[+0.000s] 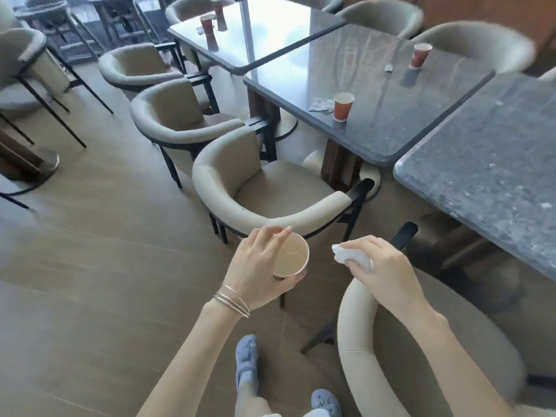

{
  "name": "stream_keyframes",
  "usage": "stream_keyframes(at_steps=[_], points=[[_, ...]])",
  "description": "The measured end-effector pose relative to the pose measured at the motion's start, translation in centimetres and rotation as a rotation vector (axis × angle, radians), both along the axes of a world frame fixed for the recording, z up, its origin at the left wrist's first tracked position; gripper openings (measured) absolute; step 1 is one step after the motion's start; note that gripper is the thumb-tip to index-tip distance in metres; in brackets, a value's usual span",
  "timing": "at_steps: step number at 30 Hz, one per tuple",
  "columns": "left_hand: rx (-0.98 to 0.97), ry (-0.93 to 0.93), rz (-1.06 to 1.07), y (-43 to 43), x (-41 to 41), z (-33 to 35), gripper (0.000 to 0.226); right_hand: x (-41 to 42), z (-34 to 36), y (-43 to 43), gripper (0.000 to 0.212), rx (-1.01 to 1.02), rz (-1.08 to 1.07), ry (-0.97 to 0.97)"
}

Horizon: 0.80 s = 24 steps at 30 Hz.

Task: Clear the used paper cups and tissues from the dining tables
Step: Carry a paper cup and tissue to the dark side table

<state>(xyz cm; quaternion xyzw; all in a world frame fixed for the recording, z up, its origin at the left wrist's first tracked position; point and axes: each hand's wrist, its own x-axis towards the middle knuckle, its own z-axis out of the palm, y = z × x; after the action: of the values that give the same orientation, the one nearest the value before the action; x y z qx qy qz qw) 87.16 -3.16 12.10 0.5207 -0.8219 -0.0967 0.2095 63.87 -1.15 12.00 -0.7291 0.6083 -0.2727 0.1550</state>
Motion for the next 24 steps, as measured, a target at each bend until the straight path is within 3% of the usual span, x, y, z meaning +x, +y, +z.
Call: stream_keyframes(at_steps=[6, 11, 24], points=[[0.015, 0.056, -0.150, -7.4, 5.8, 0.9, 0.070, 6.6, 0.9, -4.3, 0.023, -0.028, -0.212, -0.040], [0.008, 0.059, -0.258, -13.0, 9.0, 2.1, 0.069, 10.6, 1.8, -7.4, 0.022, -0.054, -0.267, -0.137], [-0.009, 0.092, -0.348, -23.7, 7.2, 0.7, 0.078, 9.7, 2.1, -14.9, 0.022, -0.058, -0.383, -0.144]])
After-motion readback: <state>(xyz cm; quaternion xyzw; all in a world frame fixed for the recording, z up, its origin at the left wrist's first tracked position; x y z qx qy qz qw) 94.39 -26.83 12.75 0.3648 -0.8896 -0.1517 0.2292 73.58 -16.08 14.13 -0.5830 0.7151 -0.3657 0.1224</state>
